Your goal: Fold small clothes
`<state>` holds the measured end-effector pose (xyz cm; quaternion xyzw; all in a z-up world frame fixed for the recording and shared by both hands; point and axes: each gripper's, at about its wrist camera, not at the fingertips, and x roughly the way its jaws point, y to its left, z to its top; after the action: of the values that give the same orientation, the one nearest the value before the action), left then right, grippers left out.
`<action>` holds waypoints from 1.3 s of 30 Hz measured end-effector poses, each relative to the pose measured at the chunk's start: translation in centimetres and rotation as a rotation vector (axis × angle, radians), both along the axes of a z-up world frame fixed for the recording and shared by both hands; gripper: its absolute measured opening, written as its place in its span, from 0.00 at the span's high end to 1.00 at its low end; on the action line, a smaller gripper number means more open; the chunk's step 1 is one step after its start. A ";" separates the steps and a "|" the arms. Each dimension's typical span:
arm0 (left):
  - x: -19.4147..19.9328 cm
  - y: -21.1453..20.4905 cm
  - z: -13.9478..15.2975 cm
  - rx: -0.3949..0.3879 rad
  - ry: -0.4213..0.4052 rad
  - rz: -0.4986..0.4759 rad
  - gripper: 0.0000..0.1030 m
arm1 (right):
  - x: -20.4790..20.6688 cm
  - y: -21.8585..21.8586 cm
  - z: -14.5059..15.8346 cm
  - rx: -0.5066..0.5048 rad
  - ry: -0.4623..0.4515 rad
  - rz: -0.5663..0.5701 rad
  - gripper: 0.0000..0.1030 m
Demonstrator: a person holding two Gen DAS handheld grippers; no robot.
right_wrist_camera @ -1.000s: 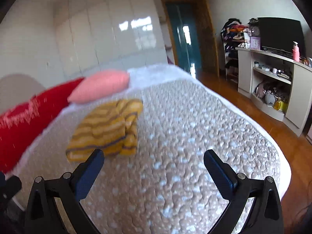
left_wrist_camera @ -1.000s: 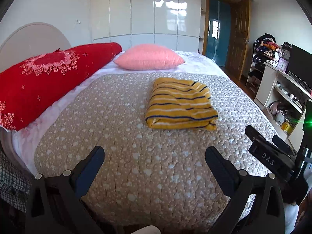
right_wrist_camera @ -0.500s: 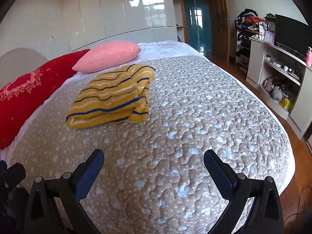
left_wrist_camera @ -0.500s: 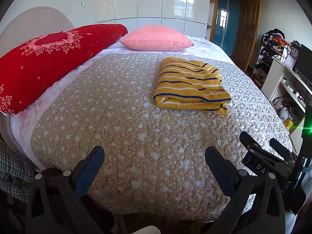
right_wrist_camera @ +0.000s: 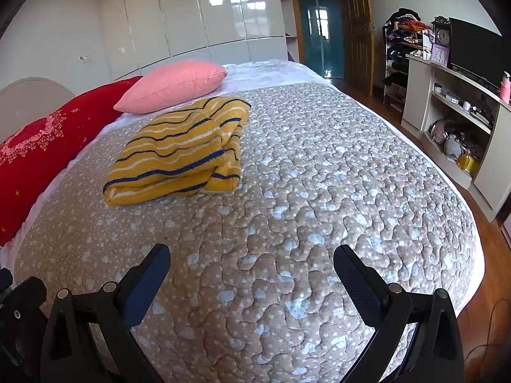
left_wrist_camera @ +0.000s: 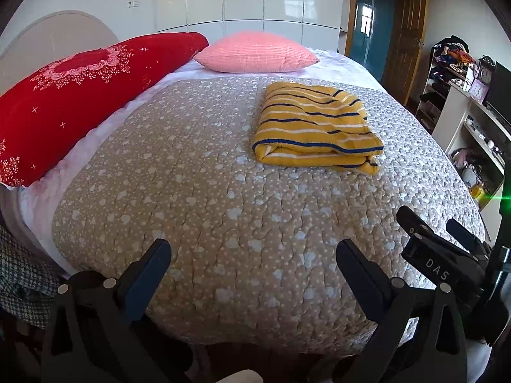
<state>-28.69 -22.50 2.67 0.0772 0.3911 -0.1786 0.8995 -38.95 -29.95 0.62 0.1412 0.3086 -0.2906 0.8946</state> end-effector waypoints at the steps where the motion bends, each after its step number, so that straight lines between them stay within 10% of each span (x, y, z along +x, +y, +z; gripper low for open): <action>1: 0.0 0.0 0.0 0.001 0.000 -0.002 0.00 | 0.0 0.0 0.0 -0.001 0.000 0.001 0.00; 39: 0.5 -0.5 -1.6 -0.029 0.102 -0.045 0.00 | 0.5 -0.1 -1.2 -0.006 0.048 -0.010 0.00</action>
<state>-28.17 -22.98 1.07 0.0640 0.4319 -0.2081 0.8753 -38.43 -30.00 -0.56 0.1331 0.3283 -0.2994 0.8859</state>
